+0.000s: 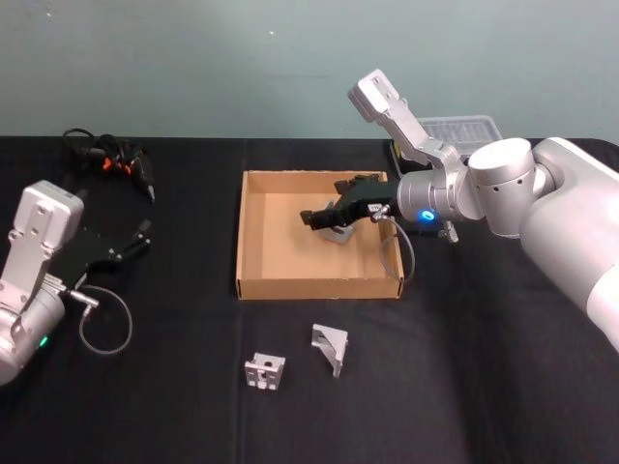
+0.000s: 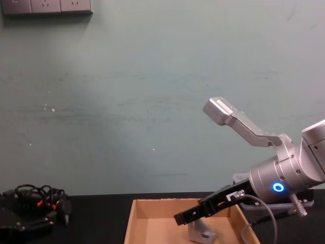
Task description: Use one hand to pick up the angle iron from the table and place it into the box.
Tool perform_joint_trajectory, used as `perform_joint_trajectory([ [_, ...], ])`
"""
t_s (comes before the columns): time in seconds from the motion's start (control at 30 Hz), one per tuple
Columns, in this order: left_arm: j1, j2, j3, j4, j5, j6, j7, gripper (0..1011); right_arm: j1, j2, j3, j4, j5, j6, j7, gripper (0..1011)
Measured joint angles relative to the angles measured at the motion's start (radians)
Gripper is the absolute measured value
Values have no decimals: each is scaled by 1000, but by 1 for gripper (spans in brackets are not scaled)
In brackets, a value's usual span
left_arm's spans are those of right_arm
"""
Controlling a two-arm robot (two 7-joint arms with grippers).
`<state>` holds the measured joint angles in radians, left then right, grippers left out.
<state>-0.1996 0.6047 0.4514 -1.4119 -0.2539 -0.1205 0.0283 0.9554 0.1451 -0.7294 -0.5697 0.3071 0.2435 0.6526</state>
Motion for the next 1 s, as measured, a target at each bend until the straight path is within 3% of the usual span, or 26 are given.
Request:
perform_joint_trajectory([
  [0.23,0,0,0,0,0,0,0,1011,0,1,0,-1,1,0,1,1004],
  [0.37,0,0,0,0,0,0,0,1011,-25,21,13,-56,0,5,0,1004],
  [0.53,0,0,0,0,0,0,0,1011,-105,88,48,-237,5,40,-14,1004],
  [0.57,0,0,0,0,0,0,0,1011,-105,88,48,-237,5,40,-14,1004],
  [0.63,0,0,0,0,0,0,0,1011,-161,135,73,-359,23,69,-12,1004],
  [1.0,0,0,0,0,0,0,0,1011,-355,310,107,-781,87,197,-19,1004],
])
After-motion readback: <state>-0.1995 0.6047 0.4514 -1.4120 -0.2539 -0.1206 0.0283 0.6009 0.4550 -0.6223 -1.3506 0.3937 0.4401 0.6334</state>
